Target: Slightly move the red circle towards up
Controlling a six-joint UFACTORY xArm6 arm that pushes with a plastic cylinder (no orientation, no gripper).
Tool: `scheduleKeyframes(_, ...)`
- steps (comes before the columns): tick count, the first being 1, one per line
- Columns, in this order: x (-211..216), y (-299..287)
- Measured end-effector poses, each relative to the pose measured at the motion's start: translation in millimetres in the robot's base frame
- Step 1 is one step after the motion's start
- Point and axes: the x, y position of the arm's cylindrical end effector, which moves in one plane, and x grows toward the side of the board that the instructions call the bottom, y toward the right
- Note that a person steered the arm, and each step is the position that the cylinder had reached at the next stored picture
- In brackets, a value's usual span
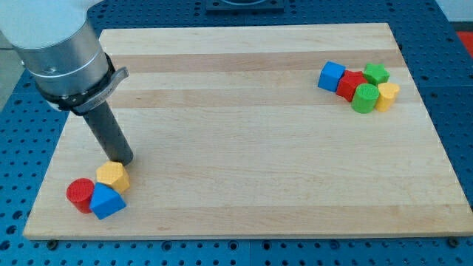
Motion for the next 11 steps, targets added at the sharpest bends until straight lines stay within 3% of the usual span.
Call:
scheduleKeyframes(2,-3,86)
scheduleKeyframes(4,109,79)
scheduleKeyframes(7,110,-43)
scheduleKeyframes(9,90,-44)
scheduleKeyframes(11,58,1)
